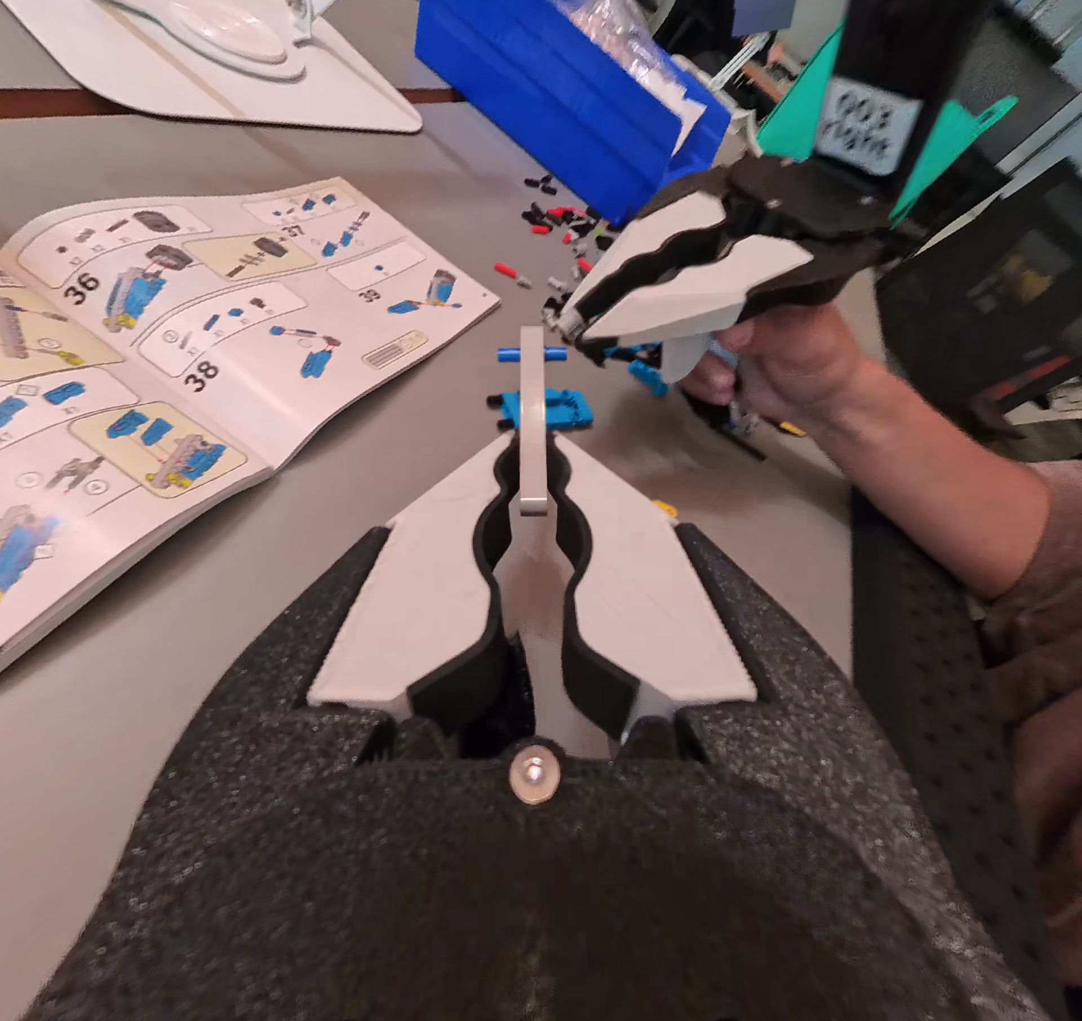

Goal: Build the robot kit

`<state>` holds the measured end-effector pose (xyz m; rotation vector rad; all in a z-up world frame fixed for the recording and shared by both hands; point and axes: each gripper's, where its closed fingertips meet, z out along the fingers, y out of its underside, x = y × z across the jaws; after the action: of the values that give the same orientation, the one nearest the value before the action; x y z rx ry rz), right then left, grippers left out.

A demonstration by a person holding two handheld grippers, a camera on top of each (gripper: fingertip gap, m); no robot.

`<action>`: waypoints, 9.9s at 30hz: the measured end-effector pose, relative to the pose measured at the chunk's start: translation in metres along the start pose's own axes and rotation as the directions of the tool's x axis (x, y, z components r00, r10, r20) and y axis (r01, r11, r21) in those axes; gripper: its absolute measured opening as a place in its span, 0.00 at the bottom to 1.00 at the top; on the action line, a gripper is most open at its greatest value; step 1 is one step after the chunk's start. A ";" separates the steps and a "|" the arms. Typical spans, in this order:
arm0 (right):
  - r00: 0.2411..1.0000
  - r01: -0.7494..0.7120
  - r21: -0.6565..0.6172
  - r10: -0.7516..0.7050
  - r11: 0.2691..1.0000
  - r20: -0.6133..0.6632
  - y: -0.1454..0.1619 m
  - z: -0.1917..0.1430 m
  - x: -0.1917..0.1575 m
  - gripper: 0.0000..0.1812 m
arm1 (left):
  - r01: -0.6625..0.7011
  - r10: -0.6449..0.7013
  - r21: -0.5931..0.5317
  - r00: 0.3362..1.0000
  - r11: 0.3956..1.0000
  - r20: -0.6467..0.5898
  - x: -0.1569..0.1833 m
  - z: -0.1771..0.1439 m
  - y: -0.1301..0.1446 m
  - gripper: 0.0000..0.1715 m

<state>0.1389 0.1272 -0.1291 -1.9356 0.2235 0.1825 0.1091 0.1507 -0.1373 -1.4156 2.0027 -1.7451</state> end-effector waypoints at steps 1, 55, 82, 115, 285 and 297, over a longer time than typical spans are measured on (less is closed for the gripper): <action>1.000 -0.016 0.004 0.016 1.000 0.023 0.000 0.001 -0.002 0.04 | 0.014 -0.014 0.017 1.000 1.000 -0.021 0.003 0.000 -0.003 0.04; 0.928 0.373 -0.415 -0.318 0.830 0.196 0.086 0.034 -0.050 0.05 | -0.212 0.266 -0.437 0.962 0.874 0.067 0.000 0.014 0.076 0.04; 0.771 0.621 -0.271 -0.635 0.735 0.047 0.044 0.007 -0.030 0.04 | 0.128 -0.157 -0.293 0.984 0.947 -0.080 0.010 0.007 0.053 0.04; 0.939 0.310 -0.169 -0.329 0.936 -0.099 0.019 0.017 -0.012 0.04 | -0.123 0.138 -0.126 0.983 0.984 0.120 -0.007 0.003 0.018 0.04; 0.981 0.193 -0.463 -0.178 0.865 0.075 0.084 0.030 -0.038 0.08 | -0.075 0.085 -0.099 0.991 0.992 0.101 -0.016 0.000 0.016 0.04; 0.989 0.140 -0.437 -0.105 0.889 0.105 0.078 0.025 -0.039 0.04 | -0.192 0.203 -0.233 0.979 0.953 0.024 -0.004 0.006 0.040 0.04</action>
<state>0.0812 0.1255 -0.2000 -2.3844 0.0018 0.2409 0.0933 0.1449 -0.1743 -1.2491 2.2917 -1.4232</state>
